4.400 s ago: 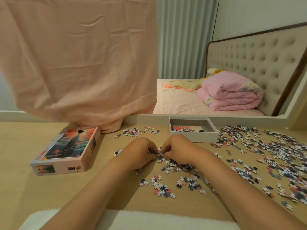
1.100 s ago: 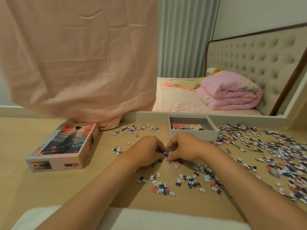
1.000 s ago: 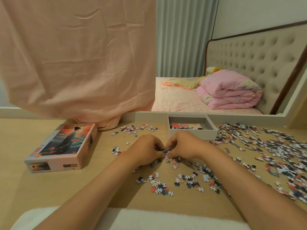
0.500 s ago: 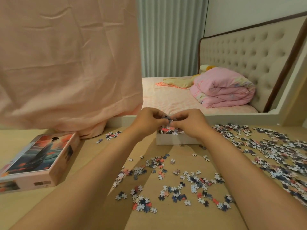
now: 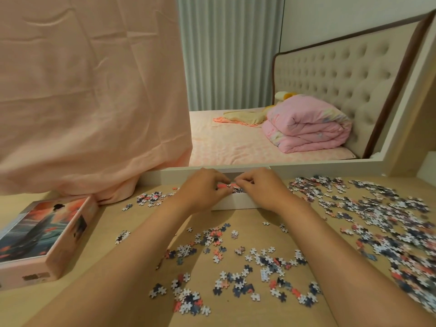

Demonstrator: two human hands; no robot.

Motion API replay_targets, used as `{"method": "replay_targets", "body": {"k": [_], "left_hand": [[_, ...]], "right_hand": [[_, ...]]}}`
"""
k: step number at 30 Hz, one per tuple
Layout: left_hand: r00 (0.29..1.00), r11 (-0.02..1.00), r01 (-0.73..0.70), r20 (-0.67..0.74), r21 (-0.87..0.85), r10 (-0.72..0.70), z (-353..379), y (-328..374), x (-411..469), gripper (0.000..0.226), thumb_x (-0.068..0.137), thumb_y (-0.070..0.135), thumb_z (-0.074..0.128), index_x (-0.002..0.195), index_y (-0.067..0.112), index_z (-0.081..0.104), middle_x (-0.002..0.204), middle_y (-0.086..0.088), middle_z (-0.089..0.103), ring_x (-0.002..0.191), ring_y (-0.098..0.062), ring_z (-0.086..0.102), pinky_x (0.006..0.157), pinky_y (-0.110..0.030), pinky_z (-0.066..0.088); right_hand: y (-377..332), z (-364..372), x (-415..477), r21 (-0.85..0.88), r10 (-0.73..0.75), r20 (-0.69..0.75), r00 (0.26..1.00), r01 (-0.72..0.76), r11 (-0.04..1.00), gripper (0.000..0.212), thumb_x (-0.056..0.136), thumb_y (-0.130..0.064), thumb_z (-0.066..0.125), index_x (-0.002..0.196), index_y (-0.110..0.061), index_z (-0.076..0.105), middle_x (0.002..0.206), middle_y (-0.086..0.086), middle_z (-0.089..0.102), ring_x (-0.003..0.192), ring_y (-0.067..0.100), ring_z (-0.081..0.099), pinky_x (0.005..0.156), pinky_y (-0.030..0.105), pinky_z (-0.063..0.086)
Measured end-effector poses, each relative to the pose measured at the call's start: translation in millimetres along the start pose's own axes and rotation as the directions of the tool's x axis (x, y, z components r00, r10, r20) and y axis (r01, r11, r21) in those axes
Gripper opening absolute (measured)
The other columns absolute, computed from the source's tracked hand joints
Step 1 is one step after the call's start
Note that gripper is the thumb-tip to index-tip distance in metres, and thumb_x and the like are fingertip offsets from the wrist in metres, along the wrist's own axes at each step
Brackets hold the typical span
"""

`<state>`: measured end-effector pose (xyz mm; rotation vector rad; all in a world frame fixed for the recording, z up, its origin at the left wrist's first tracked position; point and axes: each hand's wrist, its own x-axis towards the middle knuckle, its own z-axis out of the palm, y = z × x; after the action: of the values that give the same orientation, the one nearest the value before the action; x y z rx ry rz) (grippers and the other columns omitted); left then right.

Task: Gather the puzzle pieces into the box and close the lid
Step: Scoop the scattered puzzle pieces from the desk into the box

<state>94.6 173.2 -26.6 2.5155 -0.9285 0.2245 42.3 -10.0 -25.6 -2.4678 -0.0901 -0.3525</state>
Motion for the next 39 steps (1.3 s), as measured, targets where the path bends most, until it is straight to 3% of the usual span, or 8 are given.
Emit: {"method": "replay_targets", "body": {"k": [3, 7, 14, 20, 26, 30, 35, 39], "left_hand": [[1.0, 1.0, 0.007, 0.012, -0.022, -0.007, -0.6, -5.1, -14.1, 0.037, 0.094, 0.042, 0.059, 0.126, 0.026, 0.066, 0.131, 0.005, 0.06, 0.121, -0.013, 0.052, 0.104, -0.03, 0.039], [0.995, 0.996, 0.081, -0.064, -0.03, -0.083, -15.4, -25.0, -34.3, 0.043, 0.094, 0.043, 0.059, 0.135, 0.029, 0.056, 0.141, 0.008, 0.048, 0.129, -0.012, 0.043, 0.108, -0.031, 0.034], [0.912, 0.892, 0.399, 0.012, 0.214, -0.411, -44.7, -91.1, -78.1, 0.057, 0.094, 0.052, 0.047, 0.144, 0.026, 0.045, 0.149, -0.004, 0.044, 0.136, -0.026, 0.038, 0.11, -0.041, 0.034], [0.843, 0.86, 0.464, 0.192, 0.211, -0.502, -42.5, -110.3, -97.5, 0.08, 0.091, 0.068, 0.039, 0.157, 0.033, 0.01, 0.165, -0.002, -0.003, 0.151, -0.026, -0.005, 0.121, -0.049, 0.008], [0.876, 0.908, 0.405, 0.239, 0.106, -0.418, -39.3, -119.6, -91.0, 0.085, 0.092, 0.06, 0.048, 0.157, 0.023, 0.008, 0.165, -0.002, -0.001, 0.151, -0.024, -0.001, 0.12, -0.039, 0.007], [0.914, 0.925, 0.378, 0.145, 0.04, -0.38, -40.5, -127.6, -87.3, 0.091, 0.084, 0.058, 0.06, 0.156, 0.024, 0.016, 0.163, -0.001, 0.014, 0.149, -0.023, 0.009, 0.119, -0.038, 0.019], [0.892, 0.922, 0.385, 0.243, 0.034, -0.381, -40.9, -127.6, -85.5, 0.087, 0.088, 0.054, 0.058, 0.157, 0.026, 0.013, 0.165, 0.007, -0.001, 0.151, -0.017, 0.0, 0.122, -0.037, 0.01], [0.918, 0.943, 0.327, 0.257, -0.058, -0.302, -44.0, -120.1, -84.7, 0.069, 0.087, 0.037, 0.064, 0.15, 0.028, 0.038, 0.159, 0.01, 0.027, 0.144, -0.012, 0.028, 0.114, -0.026, 0.023]], "right_hand": [[0.0, 4.2, -2.2, -0.115, 0.007, 0.12, 0.993, 0.007, 0.993, 0.032, 0.1, -0.037, 0.053, 0.1, -0.017, 0.077, 0.096, 0.003, 0.075, 0.084, 0.018, 0.065, 0.078, 0.035, 0.052], [-14.8, 4.9, -2.9, -0.174, -0.112, -0.017, 0.994, 0.107, 0.979, 0.031, 0.1, -0.03, 0.051, 0.096, -0.01, 0.074, 0.101, 0.01, 0.07, 0.095, 0.028, 0.06, 0.086, 0.042, 0.049], [-97.1, 42.5, 1.9, -0.082, -0.266, 0.098, 0.959, 0.274, 0.958, 0.027, 0.102, -0.026, 0.051, 0.121, -0.019, 0.07, 0.119, 0.002, 0.064, 0.11, 0.02, 0.057, 0.094, 0.032, 0.043], [-126.7, 98.3, 37.5, -0.279, -0.123, 0.356, 0.926, 0.232, 0.932, 0.05, 0.102, -0.031, 0.051, 0.149, -0.018, 0.042, 0.156, 0.008, 0.038, 0.142, 0.028, 0.036, 0.117, 0.038, 0.029], [-126.2, 132.8, 60.4, -0.384, 0.044, 0.507, 0.861, 0.179, 0.906, 0.061, 0.105, -0.04, 0.037, 0.158, -0.019, 0.016, 0.166, 0.012, 0.009, 0.151, 0.032, 0.013, 0.121, 0.042, 0.017], [-125.7, 131.0, 52.8, -0.373, 0.029, 0.523, 0.852, 0.198, 0.907, 0.054, 0.107, -0.034, 0.033, 0.156, -0.012, 0.024, 0.163, 0.013, 0.019, 0.148, 0.032, 0.022, 0.119, 0.041, 0.022], [-116.4, 118.2, 32.0, -0.334, -0.026, 0.523, 0.852, 0.232, 0.913, 0.036, 0.105, -0.023, 0.04, 0.135, -0.009, 0.054, 0.143, 0.011, 0.05, 0.13, 0.033, 0.046, 0.107, 0.038, 0.037], [-112.3, 103.0, 16.8, -0.264, -0.073, 0.497, 0.865, 0.231, 0.936, 0.029, 0.102, -0.02, 0.047, 0.122, -0.015, 0.067, 0.129, 0.003, 0.064, 0.117, 0.024, 0.056, 0.098, 0.032, 0.043]]}}
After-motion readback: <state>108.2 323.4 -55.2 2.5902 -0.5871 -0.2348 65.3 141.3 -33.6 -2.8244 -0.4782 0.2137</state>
